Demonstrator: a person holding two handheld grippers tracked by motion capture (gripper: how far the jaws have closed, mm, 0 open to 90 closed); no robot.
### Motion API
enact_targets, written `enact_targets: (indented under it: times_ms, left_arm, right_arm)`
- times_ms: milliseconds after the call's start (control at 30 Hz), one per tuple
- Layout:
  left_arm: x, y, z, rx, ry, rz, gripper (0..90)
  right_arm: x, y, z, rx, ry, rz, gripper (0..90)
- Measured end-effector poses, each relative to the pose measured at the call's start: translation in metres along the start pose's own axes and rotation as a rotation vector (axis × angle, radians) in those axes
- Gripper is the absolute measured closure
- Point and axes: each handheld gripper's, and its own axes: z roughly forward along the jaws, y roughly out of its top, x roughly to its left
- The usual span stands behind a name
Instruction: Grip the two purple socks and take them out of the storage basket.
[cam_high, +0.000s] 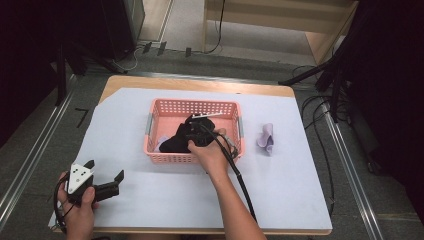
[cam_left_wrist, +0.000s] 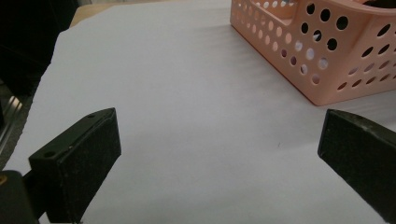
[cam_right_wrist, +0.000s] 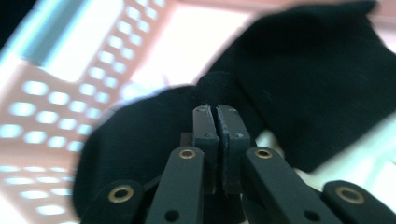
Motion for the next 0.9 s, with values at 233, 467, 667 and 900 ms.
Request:
enact_targets:
  times_ms: [233, 467, 667, 900]
  left_arm:
    - [0.0, 0.0, 0.0, 0.003, 0.001, 0.002, 0.2]
    - [0.001, 0.0, 0.0, 0.0, -0.002, 0.0, 0.2]
    - [0.001, 0.0, 0.0, 0.003, -0.004, 0.0, 0.2]
    - [0.001, 0.0, 0.0, 0.005, -0.005, 0.002, 0.2]
  right_arm:
    - [0.019, 0.009, -0.016, -0.274, 0.06, -0.133, 88.5]
    - [0.016, 0.022, -0.01, -0.338, -0.091, -0.082, 70.6]
    - [0.024, 0.018, 0.012, -0.09, -0.04, -0.171, 74.8]
    - [0.05, 0.017, -0.004, -0.281, -0.031, -0.277, 70.8]
